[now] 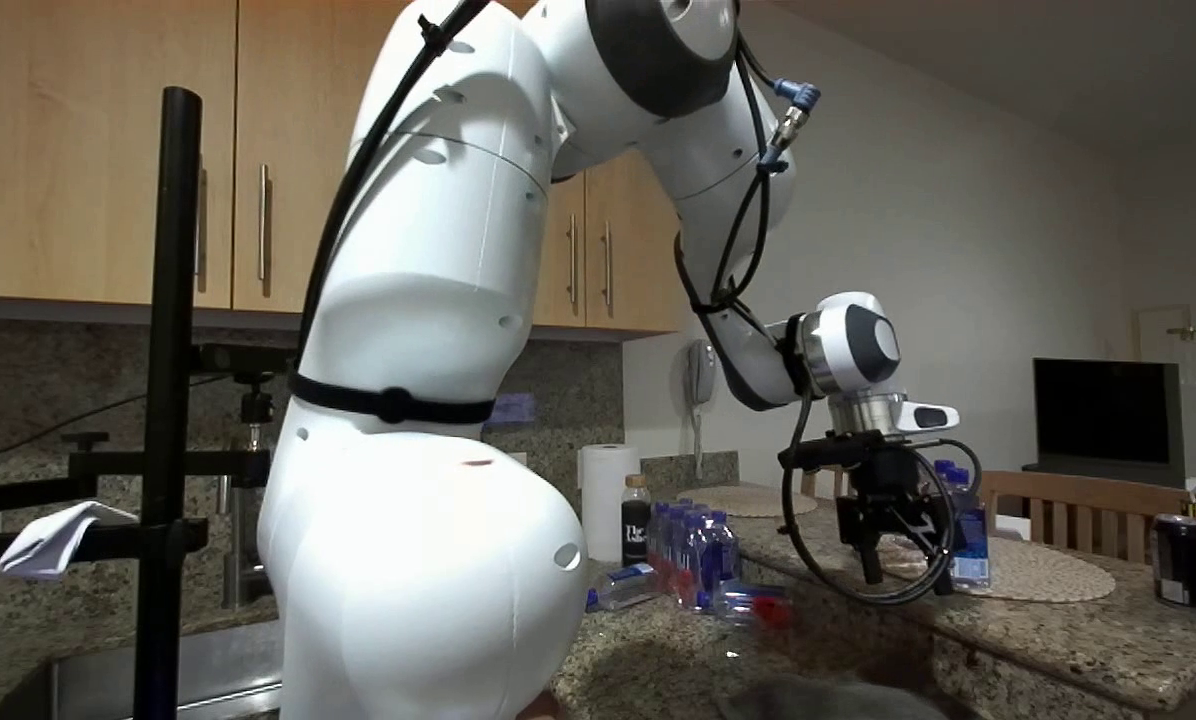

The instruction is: Move the grey towel to the left.

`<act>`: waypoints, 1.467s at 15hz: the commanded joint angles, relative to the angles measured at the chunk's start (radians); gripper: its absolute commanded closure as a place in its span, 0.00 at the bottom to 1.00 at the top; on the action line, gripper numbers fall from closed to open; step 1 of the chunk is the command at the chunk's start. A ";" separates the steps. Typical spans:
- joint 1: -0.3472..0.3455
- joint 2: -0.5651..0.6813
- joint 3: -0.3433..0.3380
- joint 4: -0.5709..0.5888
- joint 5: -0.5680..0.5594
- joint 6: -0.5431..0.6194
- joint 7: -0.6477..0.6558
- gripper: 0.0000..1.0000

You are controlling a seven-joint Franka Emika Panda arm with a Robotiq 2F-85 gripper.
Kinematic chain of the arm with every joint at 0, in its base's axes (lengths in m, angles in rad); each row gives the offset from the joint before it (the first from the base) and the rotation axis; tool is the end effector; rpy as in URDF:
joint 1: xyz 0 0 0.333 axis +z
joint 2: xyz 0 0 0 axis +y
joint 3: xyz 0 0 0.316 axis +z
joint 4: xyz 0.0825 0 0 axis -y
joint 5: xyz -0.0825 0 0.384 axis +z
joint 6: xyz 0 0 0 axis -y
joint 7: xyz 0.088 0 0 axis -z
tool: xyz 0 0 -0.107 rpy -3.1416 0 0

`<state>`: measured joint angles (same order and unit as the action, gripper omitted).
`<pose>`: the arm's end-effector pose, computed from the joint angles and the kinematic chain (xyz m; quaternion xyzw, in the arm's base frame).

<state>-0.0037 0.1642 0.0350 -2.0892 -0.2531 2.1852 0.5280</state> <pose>0.5643 0.0082 0.3412 0.9800 -0.1700 -0.0053 0.1032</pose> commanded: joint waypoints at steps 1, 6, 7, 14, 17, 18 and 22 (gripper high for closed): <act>0.027 0.081 -0.053 0.068 -0.049 -0.044 0.014 0.00; 0.046 0.167 -0.091 0.146 -0.031 -0.097 0.005 0.00; 0.049 0.180 -0.095 0.160 -0.025 -0.112 0.006 0.00; 0.040 0.255 -0.131 0.257 0.019 -0.200 -0.008 0.00; 0.004 0.275 -0.130 0.305 0.111 -0.267 -0.076 0.00; -0.010 0.286 -0.126 0.321 0.150 -0.290 -0.104 0.00; -0.062 0.328 -0.121 0.375 0.284 -0.343 -0.218 0.00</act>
<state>-0.0230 0.4537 -0.0949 -1.7680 -0.0527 1.8909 0.3820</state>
